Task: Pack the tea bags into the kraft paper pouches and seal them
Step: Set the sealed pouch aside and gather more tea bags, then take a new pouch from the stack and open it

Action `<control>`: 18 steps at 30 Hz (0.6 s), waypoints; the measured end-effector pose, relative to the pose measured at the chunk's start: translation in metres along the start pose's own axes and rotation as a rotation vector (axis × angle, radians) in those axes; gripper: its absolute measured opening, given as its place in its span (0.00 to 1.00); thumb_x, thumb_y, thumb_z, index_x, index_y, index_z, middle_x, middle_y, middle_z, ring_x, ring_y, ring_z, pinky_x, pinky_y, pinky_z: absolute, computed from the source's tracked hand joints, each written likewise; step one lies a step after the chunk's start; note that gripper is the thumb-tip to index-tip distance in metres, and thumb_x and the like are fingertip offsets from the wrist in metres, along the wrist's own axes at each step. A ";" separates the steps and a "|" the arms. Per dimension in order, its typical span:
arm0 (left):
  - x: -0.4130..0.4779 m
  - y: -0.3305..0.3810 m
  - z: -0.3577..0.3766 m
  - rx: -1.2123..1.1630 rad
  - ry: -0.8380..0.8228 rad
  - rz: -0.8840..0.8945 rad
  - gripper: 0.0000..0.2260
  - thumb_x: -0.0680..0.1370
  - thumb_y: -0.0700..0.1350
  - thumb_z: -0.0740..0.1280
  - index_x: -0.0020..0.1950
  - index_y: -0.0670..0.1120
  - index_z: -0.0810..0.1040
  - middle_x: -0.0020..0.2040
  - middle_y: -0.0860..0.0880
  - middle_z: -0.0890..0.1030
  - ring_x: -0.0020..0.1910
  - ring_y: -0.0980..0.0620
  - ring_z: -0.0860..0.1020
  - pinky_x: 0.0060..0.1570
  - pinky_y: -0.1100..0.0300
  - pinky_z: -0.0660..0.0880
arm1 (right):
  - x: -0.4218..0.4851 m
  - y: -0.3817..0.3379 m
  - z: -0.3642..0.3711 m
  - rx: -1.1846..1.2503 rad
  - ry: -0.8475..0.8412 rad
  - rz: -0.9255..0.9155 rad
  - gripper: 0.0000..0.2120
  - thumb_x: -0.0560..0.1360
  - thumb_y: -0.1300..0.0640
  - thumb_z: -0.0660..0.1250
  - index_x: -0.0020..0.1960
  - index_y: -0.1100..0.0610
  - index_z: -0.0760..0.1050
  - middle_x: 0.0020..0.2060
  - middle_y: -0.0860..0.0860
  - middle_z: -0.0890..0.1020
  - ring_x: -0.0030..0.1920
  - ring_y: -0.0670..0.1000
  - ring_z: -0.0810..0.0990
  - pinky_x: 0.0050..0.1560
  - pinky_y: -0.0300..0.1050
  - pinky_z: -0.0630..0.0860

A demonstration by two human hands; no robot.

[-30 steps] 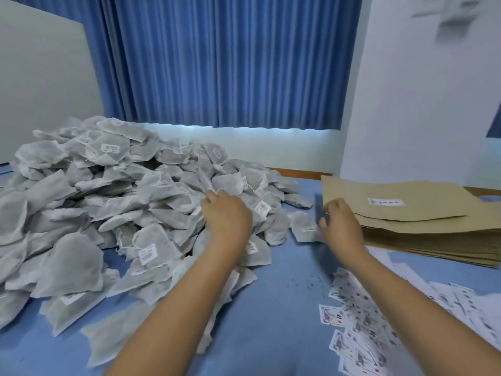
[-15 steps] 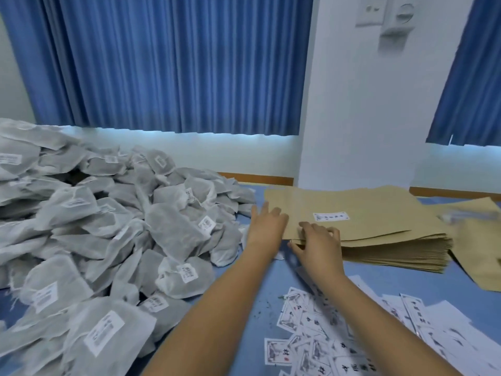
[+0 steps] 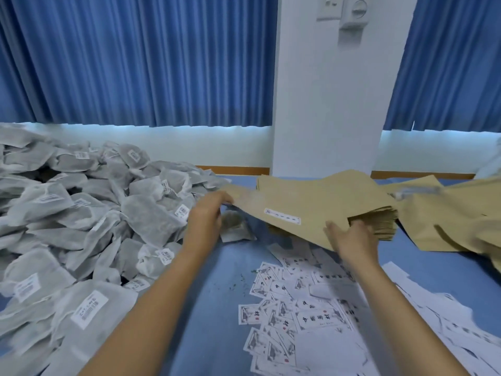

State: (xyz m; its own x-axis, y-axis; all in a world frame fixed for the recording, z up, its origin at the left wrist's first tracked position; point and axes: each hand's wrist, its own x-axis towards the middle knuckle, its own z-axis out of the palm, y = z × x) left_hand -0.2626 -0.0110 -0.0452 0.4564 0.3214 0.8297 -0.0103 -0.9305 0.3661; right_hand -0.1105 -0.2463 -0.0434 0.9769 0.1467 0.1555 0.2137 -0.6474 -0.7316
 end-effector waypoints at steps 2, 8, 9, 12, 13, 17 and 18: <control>-0.004 0.004 -0.010 -0.159 0.042 -0.117 0.17 0.67 0.31 0.57 0.47 0.44 0.80 0.48 0.53 0.82 0.53 0.53 0.79 0.51 0.64 0.72 | -0.012 0.005 -0.009 0.319 -0.235 0.229 0.30 0.77 0.49 0.66 0.69 0.68 0.64 0.63 0.61 0.73 0.62 0.62 0.72 0.59 0.52 0.70; -0.045 0.024 0.002 0.186 0.064 -0.212 0.16 0.66 0.25 0.64 0.44 0.42 0.82 0.60 0.45 0.79 0.71 0.41 0.67 0.71 0.35 0.47 | -0.028 0.014 -0.013 1.136 -0.399 0.297 0.12 0.78 0.64 0.63 0.61 0.59 0.75 0.47 0.53 0.83 0.45 0.52 0.82 0.39 0.47 0.78; -0.049 0.036 0.007 0.209 0.037 -0.151 0.16 0.68 0.28 0.64 0.49 0.43 0.82 0.64 0.44 0.77 0.72 0.41 0.66 0.70 0.33 0.49 | -0.032 0.008 -0.009 1.205 -0.298 0.216 0.11 0.80 0.63 0.61 0.61 0.56 0.74 0.50 0.51 0.83 0.49 0.51 0.82 0.42 0.47 0.78; -0.053 0.079 0.021 0.015 -0.167 0.184 0.17 0.75 0.40 0.59 0.63 0.42 0.77 0.67 0.43 0.73 0.69 0.45 0.68 0.68 0.39 0.62 | -0.062 -0.016 0.013 1.482 -0.335 0.171 0.12 0.82 0.64 0.55 0.60 0.56 0.73 0.51 0.52 0.83 0.50 0.48 0.83 0.46 0.42 0.79; -0.056 0.090 0.027 -0.031 -0.253 0.251 0.17 0.77 0.42 0.60 0.64 0.41 0.77 0.67 0.43 0.74 0.67 0.45 0.70 0.67 0.44 0.66 | -0.072 -0.020 0.023 1.517 -0.419 0.224 0.12 0.82 0.66 0.54 0.59 0.59 0.74 0.48 0.55 0.84 0.47 0.49 0.84 0.43 0.40 0.79; -0.064 0.092 0.038 -0.072 -0.418 0.183 0.18 0.75 0.39 0.68 0.64 0.37 0.77 0.63 0.39 0.77 0.62 0.41 0.76 0.64 0.48 0.71 | -0.091 -0.022 0.043 1.520 -0.743 0.353 0.12 0.79 0.70 0.52 0.53 0.68 0.74 0.40 0.59 0.83 0.40 0.51 0.83 0.37 0.41 0.78; -0.064 0.088 0.035 -0.076 -0.440 0.155 0.17 0.75 0.37 0.67 0.63 0.37 0.77 0.63 0.39 0.77 0.62 0.42 0.76 0.64 0.50 0.71 | -0.090 -0.020 0.044 1.515 -0.795 0.354 0.12 0.78 0.70 0.52 0.53 0.68 0.74 0.40 0.59 0.82 0.40 0.50 0.82 0.39 0.41 0.77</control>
State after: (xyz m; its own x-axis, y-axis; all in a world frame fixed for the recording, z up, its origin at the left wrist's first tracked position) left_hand -0.2612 -0.1196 -0.0811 0.7778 0.0596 0.6257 -0.1658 -0.9408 0.2957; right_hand -0.2035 -0.2135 -0.0718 0.6313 0.7644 -0.1307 -0.6382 0.4163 -0.6476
